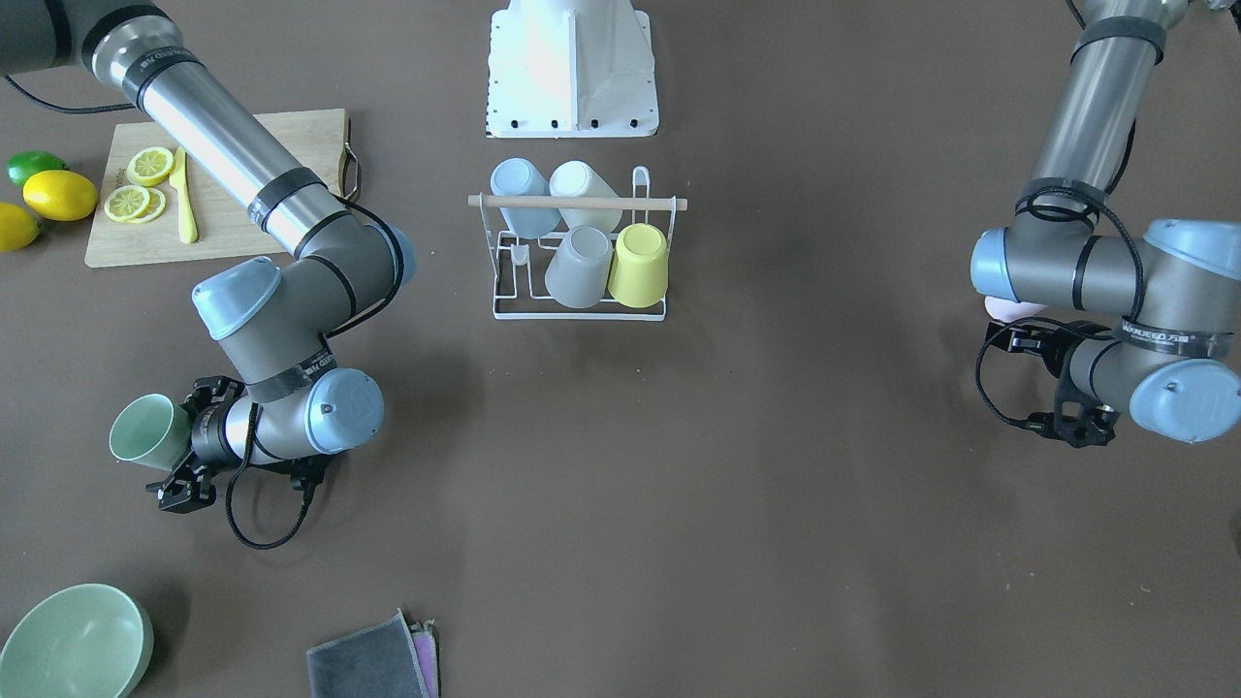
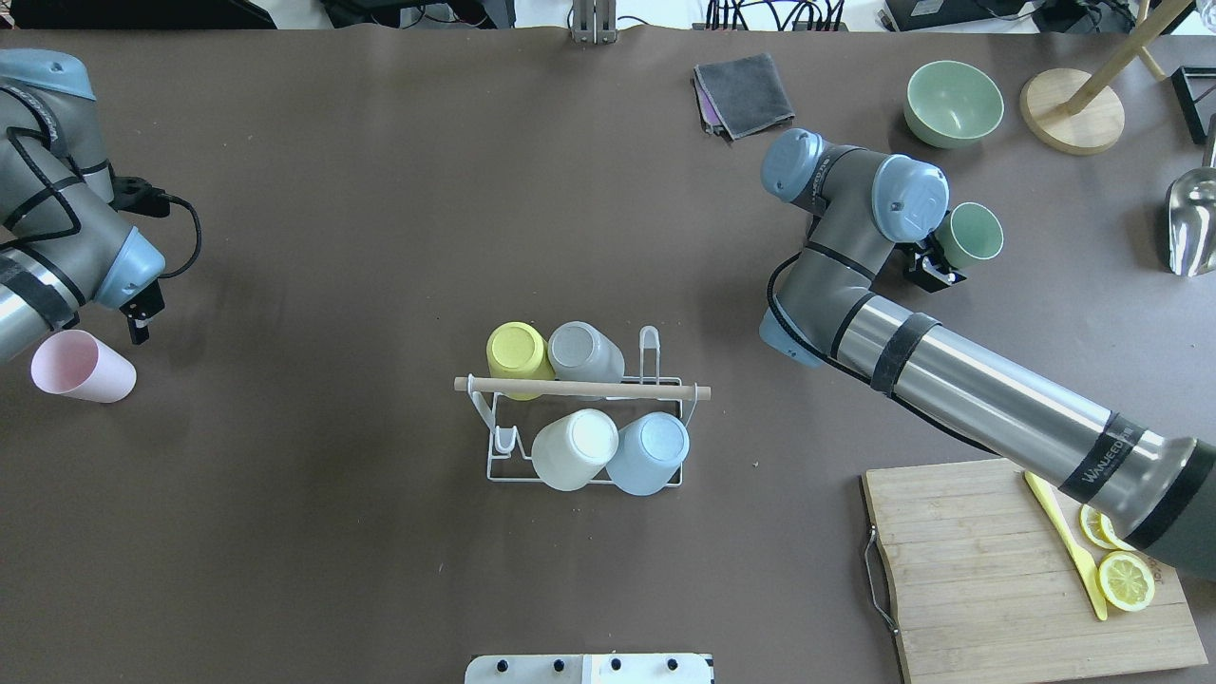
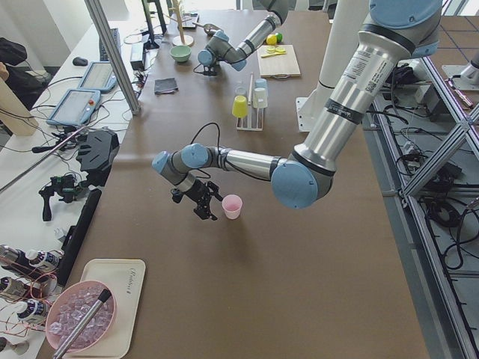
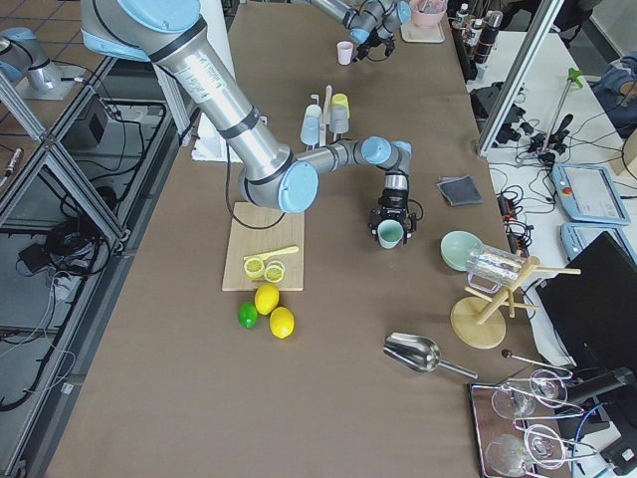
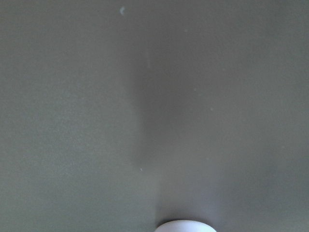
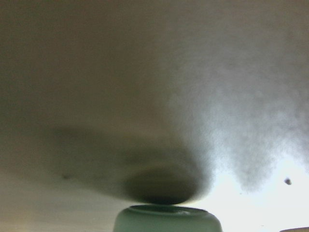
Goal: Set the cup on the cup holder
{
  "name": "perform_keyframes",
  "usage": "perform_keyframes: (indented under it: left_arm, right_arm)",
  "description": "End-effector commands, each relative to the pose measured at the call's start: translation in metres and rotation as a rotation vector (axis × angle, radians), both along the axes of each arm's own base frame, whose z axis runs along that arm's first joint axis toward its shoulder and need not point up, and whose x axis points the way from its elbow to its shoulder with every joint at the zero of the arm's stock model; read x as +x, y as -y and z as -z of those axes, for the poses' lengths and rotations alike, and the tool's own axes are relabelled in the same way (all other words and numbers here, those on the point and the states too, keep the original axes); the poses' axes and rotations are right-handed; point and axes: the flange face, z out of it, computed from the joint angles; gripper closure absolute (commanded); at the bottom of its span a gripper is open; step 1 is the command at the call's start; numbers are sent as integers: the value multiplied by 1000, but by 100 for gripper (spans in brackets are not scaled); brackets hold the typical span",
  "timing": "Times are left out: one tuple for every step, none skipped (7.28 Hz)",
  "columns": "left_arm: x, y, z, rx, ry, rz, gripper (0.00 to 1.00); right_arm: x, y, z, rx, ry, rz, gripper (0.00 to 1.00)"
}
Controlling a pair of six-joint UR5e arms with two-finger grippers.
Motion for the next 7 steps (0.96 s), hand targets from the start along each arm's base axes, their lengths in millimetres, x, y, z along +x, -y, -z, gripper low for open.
perform_keyframes:
  left_arm:
    - [2, -2, -10, -35, -4, 8, 2]
    - [2, -2, -10, -39, -2, 7, 2]
    - [4, -5, -14, -59, 8, -3, 2]
    - [6, -5, -9, -80, 18, -8, 2]
    - [6, -8, -11, -90, 12, -32, 2]
    - [7, -10, -11, -94, 11, -39, 2]
    - [8, -12, -12, -104, 16, -43, 2]
  right_arm:
    - [5, 1, -3, -4, -1, -2, 1]
    - [6, 2, -7, 2, 6, -4, 1]
    - [8, 1, -10, 3, 7, -4, 1]
    - [8, 1, -10, 3, 8, 1, 14]
    - [8, 2, -8, 8, 9, -8, 51]
    - [8, 2, -6, 10, 9, -5, 82]
    - [7, 4, 1, 12, 9, 0, 98]
